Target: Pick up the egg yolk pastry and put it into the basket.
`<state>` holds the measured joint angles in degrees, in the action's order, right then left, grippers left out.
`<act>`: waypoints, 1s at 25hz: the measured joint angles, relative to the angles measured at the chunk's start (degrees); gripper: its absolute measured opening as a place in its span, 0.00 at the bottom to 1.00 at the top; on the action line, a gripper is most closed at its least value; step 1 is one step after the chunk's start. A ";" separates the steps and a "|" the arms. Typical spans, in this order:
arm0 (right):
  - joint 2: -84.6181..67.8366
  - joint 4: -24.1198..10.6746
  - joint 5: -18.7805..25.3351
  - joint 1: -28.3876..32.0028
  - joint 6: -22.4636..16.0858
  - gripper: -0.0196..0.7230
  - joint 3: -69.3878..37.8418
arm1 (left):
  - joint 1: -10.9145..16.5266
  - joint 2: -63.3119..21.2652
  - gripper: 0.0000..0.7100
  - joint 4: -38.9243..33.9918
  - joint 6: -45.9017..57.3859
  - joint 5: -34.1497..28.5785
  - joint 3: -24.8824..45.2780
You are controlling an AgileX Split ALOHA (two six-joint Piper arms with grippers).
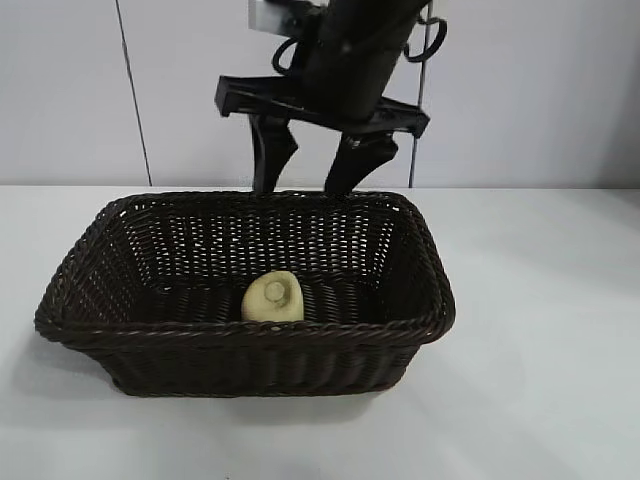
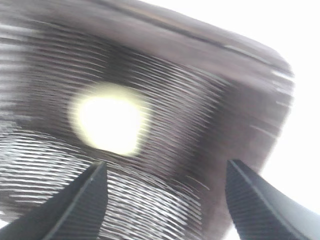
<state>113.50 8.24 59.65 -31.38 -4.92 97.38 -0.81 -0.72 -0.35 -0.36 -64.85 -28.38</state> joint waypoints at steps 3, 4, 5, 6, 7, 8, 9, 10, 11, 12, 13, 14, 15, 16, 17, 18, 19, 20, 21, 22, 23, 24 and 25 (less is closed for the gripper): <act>0.00 -1.83 5.13 2.95 -2.07 0.68 0.73 | 0.00 0.00 0.80 0.00 0.00 0.00 0.00; 0.00 -2.67 6.65 3.90 -2.79 0.68 0.73 | 0.00 0.00 0.80 0.00 0.00 0.00 0.00; 0.00 -3.77 7.64 5.03 -3.18 0.68 0.73 | 0.00 0.00 0.80 0.00 0.00 0.00 0.00; 0.00 -4.99 8.46 6.23 -3.57 0.68 0.73 | 0.00 0.00 0.80 0.00 0.00 0.00 0.00; 0.00 -6.07 8.86 7.27 -3.82 0.68 0.73 | 0.00 0.00 0.80 0.00 0.00 0.00 0.00; 0.00 -7.26 9.39 8.69 -3.96 0.68 0.73 | 0.00 0.00 0.80 0.00 0.00 0.00 0.00; 0.00 -8.24 9.76 10.27 -4.04 0.68 0.73 | 0.00 0.00 0.80 0.00 0.00 0.00 0.00; 0.00 -8.81 9.87 12.04 -4.08 0.68 0.73 | 0.00 0.00 0.80 0.00 0.00 0.00 0.00; 0.00 -9.28 9.87 13.64 -4.08 0.68 0.73 | 0.00 0.00 0.80 0.00 0.00 0.00 0.00; 0.00 -9.69 9.92 15.69 -4.08 0.68 0.73 | 0.00 0.00 0.80 0.00 0.00 0.00 0.00; 0.01 -10.04 9.86 17.77 -4.08 0.68 0.73 | 0.00 0.00 0.80 0.00 0.00 0.00 0.00; 0.07 -10.34 9.86 19.51 -3.95 0.68 0.73 | 0.00 0.00 0.80 0.00 0.00 0.00 0.00; 0.07 -10.42 9.86 21.58 -3.73 0.68 0.73 | 0.00 0.00 0.80 0.00 0.00 0.00 0.00; 0.07 -10.53 9.86 23.55 -3.33 0.68 0.73 | 0.00 0.00 0.80 0.00 0.00 0.00 0.00; 0.07 -10.66 9.91 25.29 -2.78 0.68 0.73 | 0.00 0.00 0.80 0.00 0.00 0.00 0.00; 0.07 -10.66 9.91 26.56 -2.30 0.68 0.73 | 0.00 0.00 0.80 0.00 0.00 0.00 0.00; 0.07 -10.66 9.91 27.81 -1.88 0.68 0.73 | 0.00 0.00 0.80 0.00 0.00 0.00 0.00; 0.07 -10.66 9.91 28.74 -1.28 0.68 0.73 | 0.00 0.00 0.80 0.00 0.00 0.00 0.00; 0.07 -10.66 9.91 29.25 -0.72 0.68 0.67 | 0.00 0.00 0.80 0.00 0.00 0.00 0.00; 0.07 -10.66 9.91 29.52 -0.11 0.68 0.31 | 0.00 0.00 0.80 0.00 0.00 0.00 0.00; -0.09 -10.66 9.91 29.52 0.62 0.68 -0.33 | 0.00 0.00 0.80 0.00 0.00 0.00 0.00; -0.33 -10.60 9.85 29.52 1.26 0.68 -1.36 | 0.00 0.00 0.80 0.00 0.00 0.00 0.00; -0.76 -10.54 9.85 29.52 1.83 0.68 -2.55 | 0.00 0.00 0.80 0.00 0.00 0.00 0.00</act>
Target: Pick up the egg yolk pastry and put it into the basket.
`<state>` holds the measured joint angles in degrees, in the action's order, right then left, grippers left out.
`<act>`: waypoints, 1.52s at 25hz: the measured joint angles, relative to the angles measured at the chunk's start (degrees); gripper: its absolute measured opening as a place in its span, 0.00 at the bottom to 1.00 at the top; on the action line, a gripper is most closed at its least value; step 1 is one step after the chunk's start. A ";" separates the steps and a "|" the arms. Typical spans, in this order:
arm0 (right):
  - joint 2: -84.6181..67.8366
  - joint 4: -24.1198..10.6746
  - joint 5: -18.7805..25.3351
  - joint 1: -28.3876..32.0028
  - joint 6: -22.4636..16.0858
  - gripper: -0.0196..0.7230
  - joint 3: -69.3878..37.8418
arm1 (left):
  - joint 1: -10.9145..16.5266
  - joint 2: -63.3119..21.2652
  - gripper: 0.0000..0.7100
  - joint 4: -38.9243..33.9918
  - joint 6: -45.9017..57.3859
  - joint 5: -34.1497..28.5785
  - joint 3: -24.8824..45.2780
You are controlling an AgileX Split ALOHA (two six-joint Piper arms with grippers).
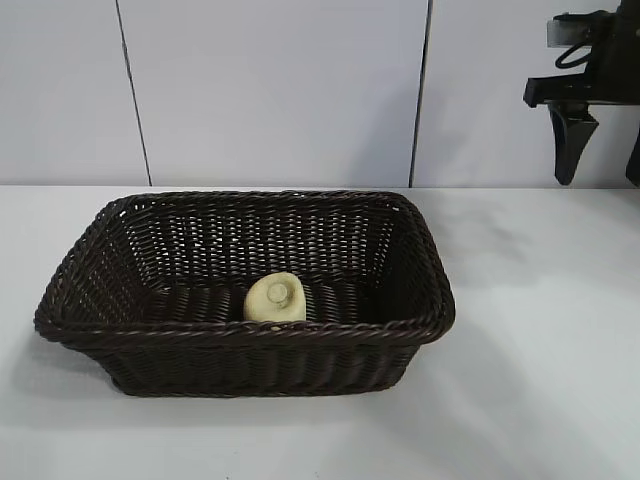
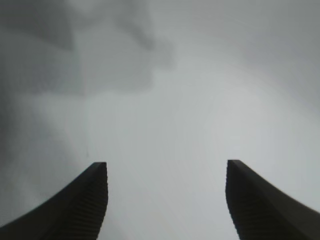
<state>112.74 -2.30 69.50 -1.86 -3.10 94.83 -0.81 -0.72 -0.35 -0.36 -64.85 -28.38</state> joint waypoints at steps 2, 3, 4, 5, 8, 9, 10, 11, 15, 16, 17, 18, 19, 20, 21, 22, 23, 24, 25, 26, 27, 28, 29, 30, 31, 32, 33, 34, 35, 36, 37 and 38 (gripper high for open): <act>-1.69 0.05 0.00 0.00 0.39 0.68 -3.75 | 0.00 0.00 0.80 0.00 0.00 0.00 0.00; -2.96 0.05 0.00 0.00 0.39 0.68 -5.62 | 0.00 0.00 0.80 0.00 0.00 0.00 0.00; -4.27 0.05 0.00 0.00 0.60 0.68 -8.02 | 0.00 0.00 0.80 0.00 0.00 0.00 0.00; -6.13 0.00 0.00 0.00 0.77 0.68 -10.54 | 0.00 0.00 0.80 0.00 0.00 0.00 0.00; -12.89 0.00 -0.04 0.00 1.03 0.68 -18.23 | 0.00 0.00 0.80 0.00 0.00 0.00 0.00; -15.83 0.05 -0.04 0.00 1.03 0.68 -21.09 | 0.00 0.00 0.80 0.00 0.00 0.00 0.00; -18.88 0.11 -0.04 0.00 1.03 0.68 -24.02 | 0.00 0.00 0.80 0.00 0.00 0.00 0.00; -21.59 0.16 -0.04 0.00 1.09 0.68 -26.45 | 0.00 0.00 0.80 0.00 0.00 0.00 0.00; -34.32 0.16 -0.04 0.00 1.21 0.68 -37.45 | 0.00 0.00 0.80 0.00 0.00 0.00 0.00; -37.63 0.16 -0.04 0.00 1.21 0.68 -40.22 | 0.00 0.00 0.80 0.00 0.00 0.00 0.00; -40.88 0.16 -0.23 0.00 1.21 0.68 -42.89 | 0.00 0.00 0.80 0.00 0.00 0.00 0.00; -43.54 0.16 -0.34 0.00 1.21 0.68 -45.03 | 0.00 0.00 0.80 0.00 0.00 0.00 0.00; -46.76 0.16 -0.52 0.00 1.21 0.68 -47.51 | 0.00 0.00 0.80 0.00 0.00 0.00 0.00; -49.93 0.16 -0.64 0.00 1.21 0.68 -49.90 | 0.00 0.00 0.80 0.00 0.00 0.00 0.00; -53.11 0.16 -1.14 0.00 1.21 0.68 -51.80 | 0.00 0.00 0.80 0.00 0.00 0.00 0.00; -55.76 0.16 -2.13 0.00 1.21 0.68 -54.02 | 0.00 0.00 0.80 0.00 0.00 0.00 0.00; -58.89 0.16 -3.21 0.00 1.21 0.68 -56.14 | 0.00 0.00 0.80 0.00 0.00 0.00 0.00; -61.99 0.16 -4.75 0.00 1.21 0.68 -58.22 | 0.00 0.00 0.80 0.00 0.00 0.00 0.00; -64.54 0.16 -6.32 0.00 1.21 0.68 -59.88 | 0.00 0.00 0.80 0.00 0.00 0.00 0.00; -67.56 0.16 -7.82 0.00 1.21 0.68 -61.78 | 0.00 0.00 0.80 0.00 0.00 0.00 0.00; -70.51 0.16 -8.84 0.00 1.21 0.68 -63.57 | 0.00 0.00 0.80 0.00 0.00 0.00 0.00; -73.43 0.16 -9.56 0.00 1.21 0.68 -65.18 | 0.00 0.00 0.80 0.00 0.00 0.00 0.00; -75.73 0.16 -9.46 0.00 1.21 0.68 -66.33 | 0.00 0.00 0.80 0.00 0.00 0.00 0.00; -78.26 0.17 -9.26 0.00 1.21 0.68 -67.40 | 0.00 0.00 0.80 0.00 0.00 0.00 0.00; -80.59 0.17 -8.99 0.00 1.21 0.68 -67.88 | 0.00 0.00 0.80 0.00 0.00 0.00 0.00; -82.41 0.17 -9.04 0.00 1.21 0.68 -67.99 | 0.00 0.00 0.80 0.00 0.00 0.00 0.00; -84.46 0.22 -9.04 0.00 1.21 0.68 -67.99 | 0.00 0.00 0.80 0.00 0.00 0.00 0.00; -86.37 0.22 -9.04 0.00 1.21 0.68 -67.99 | 0.00 0.00 0.80 0.00 0.00 0.00 0.00; -88.18 0.22 -9.04 0.00 1.21 0.68 -68.04 | 0.00 0.00 0.80 0.00 0.00 0.00 0.00; -89.65 0.22 -9.04 0.00 1.21 0.68 -68.04 | 0.00 0.00 0.80 0.00 0.00 0.00 0.00; -91.38 0.28 -8.98 0.00 1.21 0.68 -68.04 | 0.00 0.00 0.80 0.00 0.00 0.00 0.00; -93.09 0.28 -8.98 0.00 1.21 0.68 -68.04 | 0.00 0.00 0.80 0.00 0.00 0.00 0.00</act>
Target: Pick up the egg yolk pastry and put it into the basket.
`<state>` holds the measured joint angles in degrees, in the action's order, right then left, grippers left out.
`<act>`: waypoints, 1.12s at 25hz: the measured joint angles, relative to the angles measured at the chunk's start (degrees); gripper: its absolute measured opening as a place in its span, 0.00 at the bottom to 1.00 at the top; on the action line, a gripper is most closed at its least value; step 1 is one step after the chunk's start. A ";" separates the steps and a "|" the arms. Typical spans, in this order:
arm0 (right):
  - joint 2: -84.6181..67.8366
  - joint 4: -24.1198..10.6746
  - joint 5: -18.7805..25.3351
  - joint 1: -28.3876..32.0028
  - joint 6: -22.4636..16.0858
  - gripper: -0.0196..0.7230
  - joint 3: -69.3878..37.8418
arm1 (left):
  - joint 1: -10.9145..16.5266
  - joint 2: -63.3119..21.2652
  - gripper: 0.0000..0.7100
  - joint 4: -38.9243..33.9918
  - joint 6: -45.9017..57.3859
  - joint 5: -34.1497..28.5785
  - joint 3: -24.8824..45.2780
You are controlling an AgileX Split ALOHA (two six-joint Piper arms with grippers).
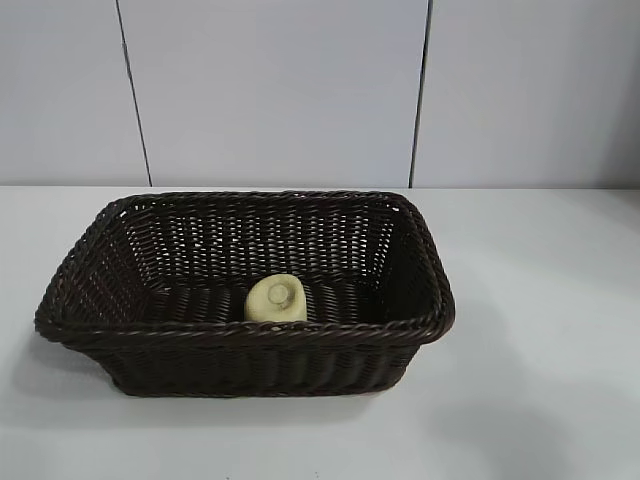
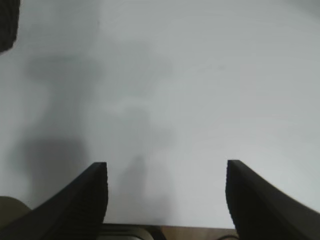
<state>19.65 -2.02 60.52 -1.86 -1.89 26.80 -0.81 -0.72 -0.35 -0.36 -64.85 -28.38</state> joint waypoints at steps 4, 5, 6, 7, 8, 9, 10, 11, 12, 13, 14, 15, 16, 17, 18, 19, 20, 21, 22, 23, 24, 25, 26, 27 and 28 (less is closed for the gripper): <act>-6.28 0.00 0.28 0.00 0.00 0.68 0.00 | 0.00 0.00 0.80 0.00 0.00 0.00 0.00; -7.58 0.00 0.43 0.00 0.00 0.68 0.00 | 0.00 0.00 0.80 0.00 0.00 0.00 0.00; -9.09 0.00 0.57 0.00 0.00 0.68 0.00 | 0.00 0.00 0.80 0.00 0.00 0.00 0.00; -10.56 0.00 0.73 0.00 0.00 0.68 0.00 | 0.00 0.00 0.80 0.00 0.00 0.00 0.00; -11.97 0.00 0.89 0.00 0.00 0.68 0.00 | 0.00 0.00 0.80 0.00 0.00 0.00 0.00; -13.10 0.00 1.03 0.00 0.00 0.68 0.00 | 0.00 0.00 0.80 0.00 0.00 0.00 0.00; -14.48 0.00 1.03 0.00 0.00 0.68 0.00 | 0.00 0.00 0.80 0.00 0.00 0.00 0.00; -15.88 0.00 1.12 0.00 0.00 0.68 0.00 | 0.00 0.00 0.80 0.00 0.00 0.00 0.00; -17.05 0.00 1.18 0.00 0.00 0.68 0.00 | 0.00 0.00 0.80 0.00 0.00 0.00 0.00; -18.49 0.00 1.18 0.00 0.00 0.68 0.00 | 0.00 0.00 0.80 0.00 0.00 0.00 0.00; -19.68 0.06 1.18 0.00 0.00 0.68 0.00 | 0.00 0.00 0.80 0.00 0.00 0.00 0.00; -20.37 0.06 1.26 0.00 0.00 0.68 0.00 | 0.00 0.00 0.80 0.00 0.00 0.00 0.00; -20.53 0.12 1.30 0.00 0.00 0.68 0.00 | 0.00 0.00 0.80 0.00 0.00 0.00 0.00; -20.58 0.12 1.37 0.00 0.00 0.68 0.00 | 0.00 0.00 0.80 0.00 0.00 0.00 0.00; -20.64 0.12 1.37 0.00 0.00 0.68 0.00 | 0.00 0.00 0.80 0.00 0.00 0.00 0.00; -20.64 0.18 1.42 0.00 0.00 0.68 0.00 | 0.00 0.00 0.80 0.00 0.00 0.00 0.00; -20.64 0.25 1.42 0.00 0.00 0.68 0.00 | 0.00 0.00 0.80 0.00 0.00 0.00 0.00; -20.64 0.31 1.42 0.00 0.00 0.68 0.00 | 0.00 0.00 0.80 0.00 0.00 0.00 0.00; -20.64 0.31 1.42 0.00 0.00 0.68 0.00 | 0.00 0.00 0.80 0.00 0.00 0.00 0.00; -20.64 0.31 1.42 0.00 0.00 0.68 0.00 | 0.00 0.00 0.80 0.00 0.00 0.00 0.00; -20.64 0.31 1.42 0.00 0.00 0.68 0.00 | 0.00 0.00 0.80 0.00 0.00 0.00 0.00; -20.64 0.36 1.42 0.00 0.00 0.68 0.00 | 0.00 0.00 0.80 0.00 0.00 0.00 0.00; -20.64 0.36 1.42 0.00 0.00 0.68 0.00 | 0.00 0.00 0.80 0.00 0.00 0.00 0.00; -20.64 0.36 1.42 0.00 0.00 0.68 0.00 | 0.00 0.00 0.80 0.00 0.00 0.00 0.00; -20.64 0.36 1.42 0.00 0.00 0.68 0.00 | 0.00 0.00 0.80 0.00 0.00 0.00 0.00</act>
<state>-0.99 -1.67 61.93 -1.86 -1.89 26.80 -0.81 -0.72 -0.35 -0.36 -64.85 -28.38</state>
